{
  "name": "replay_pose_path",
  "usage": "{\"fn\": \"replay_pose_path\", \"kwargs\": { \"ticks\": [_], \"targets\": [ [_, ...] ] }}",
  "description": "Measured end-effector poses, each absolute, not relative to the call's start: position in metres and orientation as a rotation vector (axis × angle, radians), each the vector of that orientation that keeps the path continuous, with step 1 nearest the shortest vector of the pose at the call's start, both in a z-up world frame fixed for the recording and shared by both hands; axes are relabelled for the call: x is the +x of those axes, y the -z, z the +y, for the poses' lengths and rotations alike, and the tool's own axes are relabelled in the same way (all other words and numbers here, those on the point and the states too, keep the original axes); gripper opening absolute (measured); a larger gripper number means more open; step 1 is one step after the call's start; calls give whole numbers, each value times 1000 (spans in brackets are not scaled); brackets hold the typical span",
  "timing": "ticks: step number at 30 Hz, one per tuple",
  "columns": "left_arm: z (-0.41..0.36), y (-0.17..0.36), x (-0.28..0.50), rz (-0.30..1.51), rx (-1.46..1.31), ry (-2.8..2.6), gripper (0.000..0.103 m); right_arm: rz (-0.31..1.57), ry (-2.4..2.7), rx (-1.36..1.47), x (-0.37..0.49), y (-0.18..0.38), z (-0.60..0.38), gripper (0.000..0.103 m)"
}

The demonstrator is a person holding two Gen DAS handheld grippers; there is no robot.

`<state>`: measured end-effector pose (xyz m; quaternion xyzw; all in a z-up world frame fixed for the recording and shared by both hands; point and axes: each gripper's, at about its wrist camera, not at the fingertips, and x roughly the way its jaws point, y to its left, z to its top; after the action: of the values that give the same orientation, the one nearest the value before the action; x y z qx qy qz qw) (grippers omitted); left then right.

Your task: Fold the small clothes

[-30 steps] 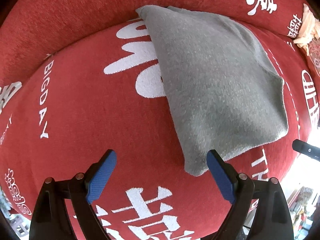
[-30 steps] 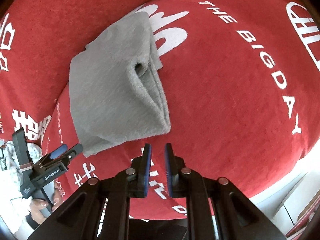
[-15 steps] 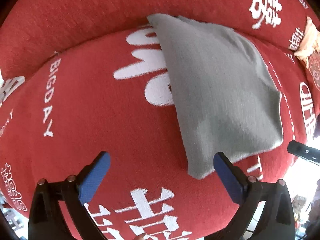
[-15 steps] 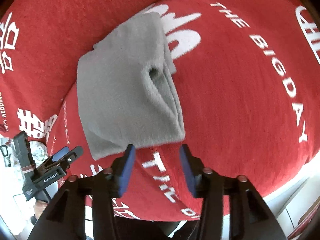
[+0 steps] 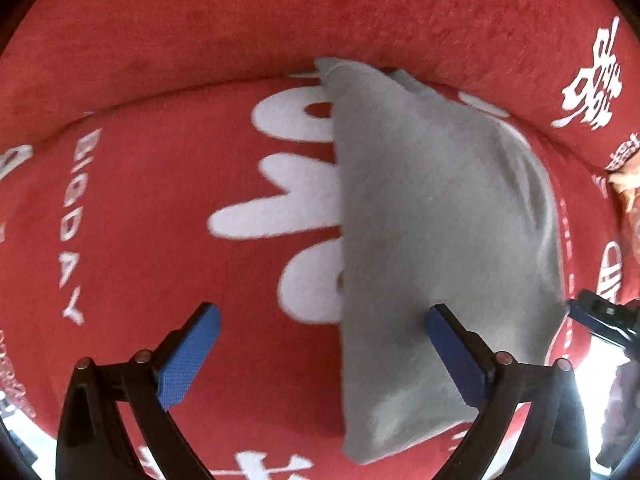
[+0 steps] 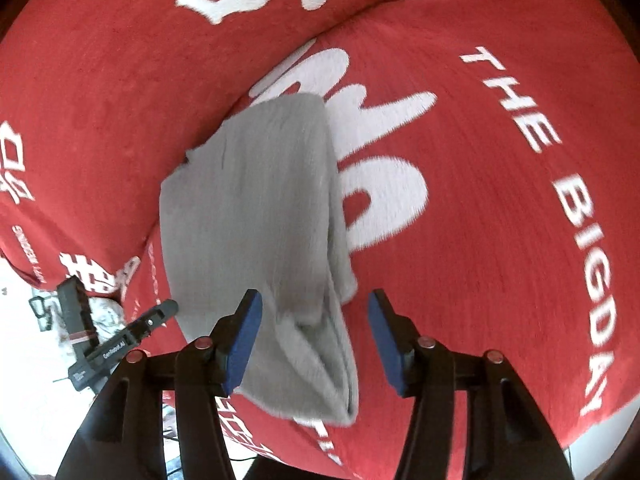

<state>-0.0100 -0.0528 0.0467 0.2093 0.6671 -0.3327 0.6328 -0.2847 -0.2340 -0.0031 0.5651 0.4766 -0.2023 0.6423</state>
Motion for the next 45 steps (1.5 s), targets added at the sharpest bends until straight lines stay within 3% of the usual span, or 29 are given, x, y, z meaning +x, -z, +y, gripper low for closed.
{"fn": "replay_pose_path", "kwargs": {
  "ticks": [12, 21, 23, 24, 26, 28, 45],
  "targets": [
    [-91, -3, 5, 1698, 252, 980, 103, 998, 154, 1447, -253, 66, -267, 63],
    [-122, -4, -23, 1684, 356, 996, 103, 958, 44, 1491, -223, 79, -256, 66],
    [-123, -7, -23, 1675, 345, 977, 88, 953, 78, 1514, -226, 78, -252, 61],
    [-119, -10, -21, 1670, 327, 963, 83, 962, 92, 1518, -229, 79, -249, 37],
    [-115, -16, -17, 1666, 281, 979, 58, 937, 94, 1532, -230, 76, -243, 35],
    [-112, -25, -17, 1654, 266, 1004, 50, 900, 83, 1534, -230, 65, -237, 34],
    [-16, -95, -19, 1604, 228, 1027, 48, 859, -42, 1566, -208, -5, -154, 34]
  ]
}}
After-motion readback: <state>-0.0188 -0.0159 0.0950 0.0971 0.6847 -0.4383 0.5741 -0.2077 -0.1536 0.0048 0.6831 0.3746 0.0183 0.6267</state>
